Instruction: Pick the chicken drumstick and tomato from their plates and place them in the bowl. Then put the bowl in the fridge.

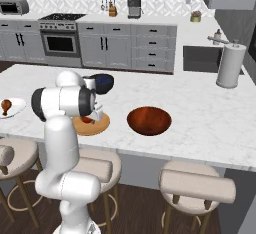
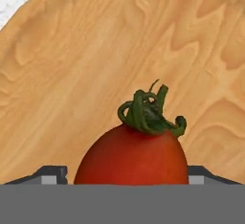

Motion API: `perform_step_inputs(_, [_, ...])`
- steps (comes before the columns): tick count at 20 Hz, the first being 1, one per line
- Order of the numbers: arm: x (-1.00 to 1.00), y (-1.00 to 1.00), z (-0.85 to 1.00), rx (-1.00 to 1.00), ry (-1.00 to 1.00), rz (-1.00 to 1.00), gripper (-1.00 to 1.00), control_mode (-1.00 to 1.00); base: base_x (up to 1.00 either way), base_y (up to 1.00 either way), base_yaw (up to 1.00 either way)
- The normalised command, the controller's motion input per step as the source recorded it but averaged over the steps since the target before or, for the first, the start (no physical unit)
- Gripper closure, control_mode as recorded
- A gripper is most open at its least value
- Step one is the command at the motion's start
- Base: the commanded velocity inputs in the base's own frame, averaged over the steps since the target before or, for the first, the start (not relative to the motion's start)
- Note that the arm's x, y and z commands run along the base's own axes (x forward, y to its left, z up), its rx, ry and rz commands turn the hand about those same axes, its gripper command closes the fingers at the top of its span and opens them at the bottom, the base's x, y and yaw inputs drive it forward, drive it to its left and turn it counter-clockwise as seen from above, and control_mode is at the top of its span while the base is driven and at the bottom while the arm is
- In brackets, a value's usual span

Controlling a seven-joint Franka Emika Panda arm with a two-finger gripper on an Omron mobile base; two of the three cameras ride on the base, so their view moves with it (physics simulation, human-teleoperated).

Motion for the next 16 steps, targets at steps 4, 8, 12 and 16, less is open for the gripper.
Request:
perform_step_inputs(4, [-0.01, 0.00, -0.12, 0.00, 0.00, -0.04, 1.00, -1.00, 0.00, 0.00, 0.00])
perform_step_inputs(8, [-0.23, -0.04, 0.09, 0.00, 0.00, -0.07, 1.00, -1.00, 0.00, 0.00, 0.00])
perform_step_inputs(12, [-0.70, -0.34, 0.66, 0.00, -0.04, -0.08, 1.00, -1.00, 0.00, 0.00, 0.00])
perform_step_inputs(16, [-0.64, -0.62, 0.75, 0.00, -0.04, -0.02, 1.00, -1.00, 0.00, 0.00, 0.00])
